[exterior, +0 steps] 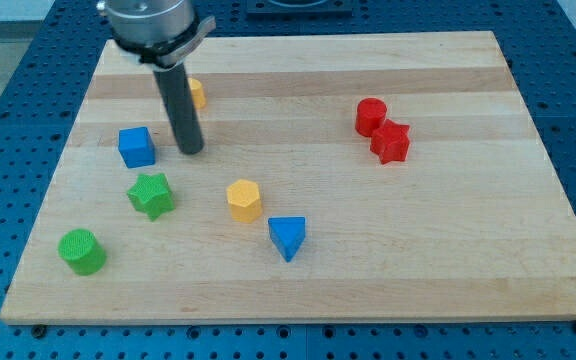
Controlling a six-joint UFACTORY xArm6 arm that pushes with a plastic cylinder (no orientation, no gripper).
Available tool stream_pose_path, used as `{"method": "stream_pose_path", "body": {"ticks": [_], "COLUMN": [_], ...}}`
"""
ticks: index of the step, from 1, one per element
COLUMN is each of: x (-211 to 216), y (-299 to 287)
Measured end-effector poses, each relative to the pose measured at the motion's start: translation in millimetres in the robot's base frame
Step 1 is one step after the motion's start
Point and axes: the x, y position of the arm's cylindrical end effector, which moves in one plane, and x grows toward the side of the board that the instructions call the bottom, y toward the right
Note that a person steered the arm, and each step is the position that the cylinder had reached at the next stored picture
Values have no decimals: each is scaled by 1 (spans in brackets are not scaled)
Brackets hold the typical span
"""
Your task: Move the blue cube to center left of the board
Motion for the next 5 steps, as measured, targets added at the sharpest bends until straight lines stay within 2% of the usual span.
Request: {"method": "stream_pose_path", "body": {"ticks": [1, 2, 3, 4, 5], "x": [21, -8, -12, -24, 7], "y": [-67, -79, -58, 38, 103]}}
